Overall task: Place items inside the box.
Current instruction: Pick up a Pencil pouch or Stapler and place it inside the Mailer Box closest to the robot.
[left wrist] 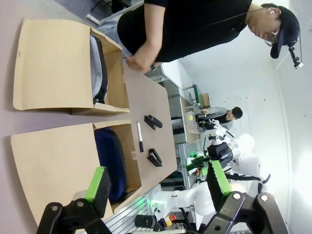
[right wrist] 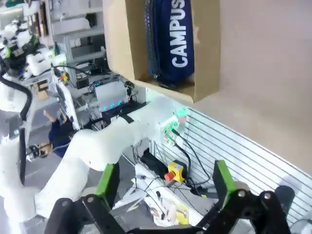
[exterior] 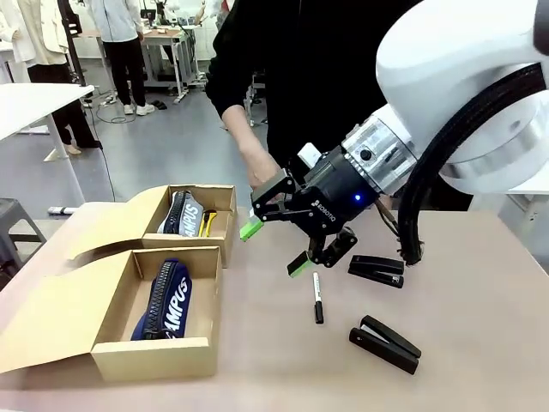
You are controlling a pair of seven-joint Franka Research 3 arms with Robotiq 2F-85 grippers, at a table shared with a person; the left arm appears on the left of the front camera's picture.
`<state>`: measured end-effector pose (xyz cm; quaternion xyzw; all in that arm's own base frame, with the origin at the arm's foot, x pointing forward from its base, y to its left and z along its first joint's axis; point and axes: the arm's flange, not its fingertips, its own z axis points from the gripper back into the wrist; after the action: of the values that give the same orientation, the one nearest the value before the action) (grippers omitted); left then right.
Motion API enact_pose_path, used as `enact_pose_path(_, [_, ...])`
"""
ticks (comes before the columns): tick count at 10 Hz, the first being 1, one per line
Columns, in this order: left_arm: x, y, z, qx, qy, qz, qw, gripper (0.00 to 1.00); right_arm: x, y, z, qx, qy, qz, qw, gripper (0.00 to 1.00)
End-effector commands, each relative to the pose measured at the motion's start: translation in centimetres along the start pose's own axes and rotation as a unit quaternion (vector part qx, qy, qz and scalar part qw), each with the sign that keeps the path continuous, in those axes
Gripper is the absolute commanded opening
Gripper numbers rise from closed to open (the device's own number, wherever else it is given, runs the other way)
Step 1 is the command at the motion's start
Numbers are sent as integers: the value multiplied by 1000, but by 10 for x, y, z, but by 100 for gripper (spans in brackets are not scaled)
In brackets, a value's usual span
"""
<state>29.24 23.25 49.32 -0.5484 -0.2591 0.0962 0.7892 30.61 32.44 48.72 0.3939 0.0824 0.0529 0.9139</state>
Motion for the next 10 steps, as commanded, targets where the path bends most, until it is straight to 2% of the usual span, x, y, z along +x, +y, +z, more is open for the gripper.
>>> enact_pose_path(1, [0, -1, 0, -7, 0, -11, 1000, 100, 7, -16, 68, 99, 38, 65, 992, 100])
enact_pose_path(2, [0, -1, 0, -7, 0, -11, 1000, 100, 1, -33, 124, 181, -5, 70, 981, 100])
enact_pose_path(3, [0, -1, 0, -7, 0, -11, 1000, 100, -7, -58, 179, 237, -61, 53, 968, 100])
enact_pose_path(5, [0, -1, 0, -7, 0, -11, 1000, 100, -28, -139, 259, 289, -63, 53, 954, 100])
enact_pose_path(6, [0, -1, 0, -7, 0, -11, 1000, 100, -38, -181, 286, 314, -94, 42, 944, 100])
enact_pose_path(7, [0, -1, 0, -7, 0, -11, 1000, 100, -49, -223, 303, 333, -116, 42, 935, 100])
enact_pose_path(8, [0, -1, 0, -7, 0, -11, 1000, 100, -64, -263, 309, 352, -116, 72, 926, 100])
enact_pose_path(9, [0, -1, 0, -7, 0, -11, 1000, 100, -76, -301, 303, 367, -105, 100, 919, 100])
enact_pose_path(10, [0, -1, 0, -7, 0, -11, 1000, 100, -85, -341, 286, 364, -97, 82, 923, 100])
